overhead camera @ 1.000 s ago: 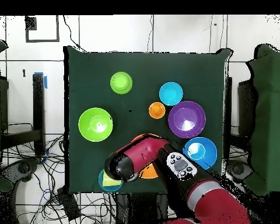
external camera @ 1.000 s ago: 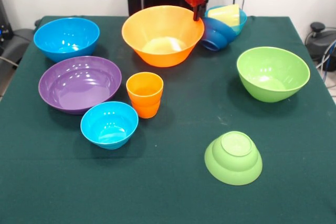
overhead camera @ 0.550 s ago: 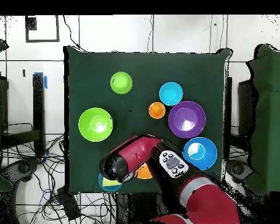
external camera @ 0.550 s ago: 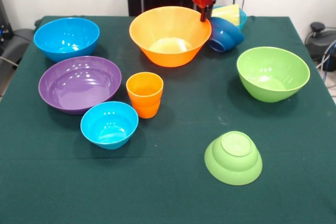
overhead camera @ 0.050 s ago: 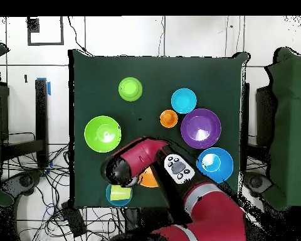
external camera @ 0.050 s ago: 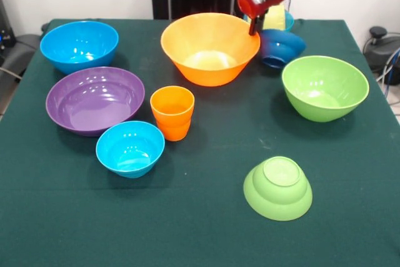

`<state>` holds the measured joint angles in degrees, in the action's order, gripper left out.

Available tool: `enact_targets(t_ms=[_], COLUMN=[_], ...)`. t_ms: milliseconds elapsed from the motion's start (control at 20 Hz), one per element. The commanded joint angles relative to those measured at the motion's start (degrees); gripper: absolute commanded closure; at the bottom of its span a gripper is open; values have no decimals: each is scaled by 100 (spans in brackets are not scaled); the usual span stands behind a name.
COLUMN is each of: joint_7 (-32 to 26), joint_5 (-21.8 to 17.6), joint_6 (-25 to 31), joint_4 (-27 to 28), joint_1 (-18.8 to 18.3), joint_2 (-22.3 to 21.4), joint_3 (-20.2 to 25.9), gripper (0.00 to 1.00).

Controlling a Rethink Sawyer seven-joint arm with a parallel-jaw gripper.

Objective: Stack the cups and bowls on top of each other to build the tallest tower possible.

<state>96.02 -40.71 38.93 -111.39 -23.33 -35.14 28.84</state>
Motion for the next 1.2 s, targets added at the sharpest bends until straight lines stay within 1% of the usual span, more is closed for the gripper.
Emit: enact_targets(t_ms=[50, 300, 700, 1050, 1200], joint_7=[-635, -720, -896, -846, -885], joint_5=[126, 114, 98, 105, 81], joint_6=[555, 651, 885, 896, 940], joint_4=[891, 1060, 1205, 1217, 1305], joint_1=[168, 189, 105, 51, 60], joint_2=[426, 508, 586, 626, 642], joint_3=[348, 408, 521, 595, 628], gripper=[100, 100, 100, 100, 100])
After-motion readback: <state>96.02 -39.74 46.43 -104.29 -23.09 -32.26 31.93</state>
